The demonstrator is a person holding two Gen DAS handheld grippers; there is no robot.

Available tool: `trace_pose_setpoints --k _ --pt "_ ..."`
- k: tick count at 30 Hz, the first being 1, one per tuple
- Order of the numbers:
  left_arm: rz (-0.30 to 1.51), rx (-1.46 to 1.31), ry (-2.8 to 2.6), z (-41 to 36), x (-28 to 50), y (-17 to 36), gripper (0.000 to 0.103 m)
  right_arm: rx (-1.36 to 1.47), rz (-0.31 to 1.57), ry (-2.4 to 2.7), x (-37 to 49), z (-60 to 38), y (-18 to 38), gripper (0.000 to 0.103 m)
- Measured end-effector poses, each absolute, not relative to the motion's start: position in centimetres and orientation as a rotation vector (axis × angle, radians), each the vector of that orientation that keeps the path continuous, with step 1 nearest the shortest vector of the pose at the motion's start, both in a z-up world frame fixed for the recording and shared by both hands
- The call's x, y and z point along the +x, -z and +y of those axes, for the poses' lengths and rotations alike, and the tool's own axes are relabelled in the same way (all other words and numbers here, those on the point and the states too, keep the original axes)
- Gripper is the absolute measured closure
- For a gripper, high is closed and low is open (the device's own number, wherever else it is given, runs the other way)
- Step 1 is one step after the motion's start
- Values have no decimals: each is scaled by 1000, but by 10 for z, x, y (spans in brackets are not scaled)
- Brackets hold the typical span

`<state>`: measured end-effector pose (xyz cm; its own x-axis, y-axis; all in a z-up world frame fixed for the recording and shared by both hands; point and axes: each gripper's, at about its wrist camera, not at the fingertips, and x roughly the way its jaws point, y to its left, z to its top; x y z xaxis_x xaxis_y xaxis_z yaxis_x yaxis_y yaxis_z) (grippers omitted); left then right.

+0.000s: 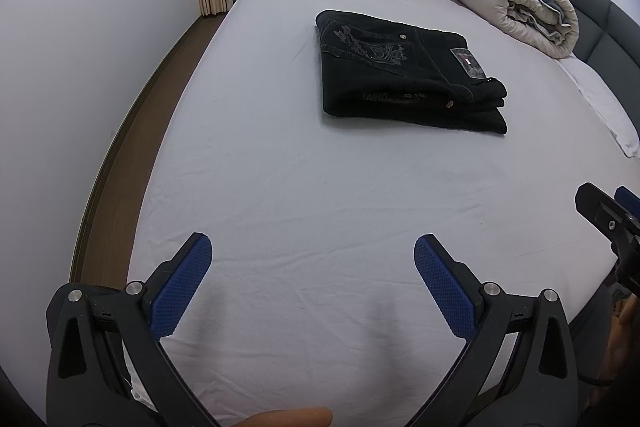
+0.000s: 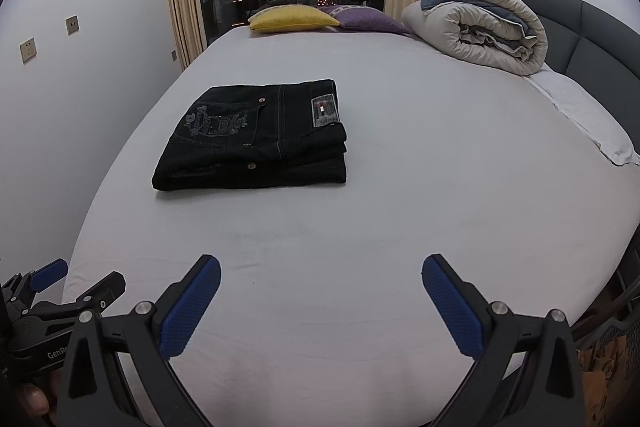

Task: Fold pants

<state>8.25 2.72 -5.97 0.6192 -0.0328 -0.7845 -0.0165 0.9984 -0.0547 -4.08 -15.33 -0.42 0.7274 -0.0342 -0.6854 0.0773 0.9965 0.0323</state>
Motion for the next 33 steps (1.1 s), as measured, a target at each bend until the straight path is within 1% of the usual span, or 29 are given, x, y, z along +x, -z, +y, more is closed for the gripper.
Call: trace_pose_setpoints --k 33 --pt "913 -57 12 25 83 67 0 65 762 58 -39 -151 12 0"
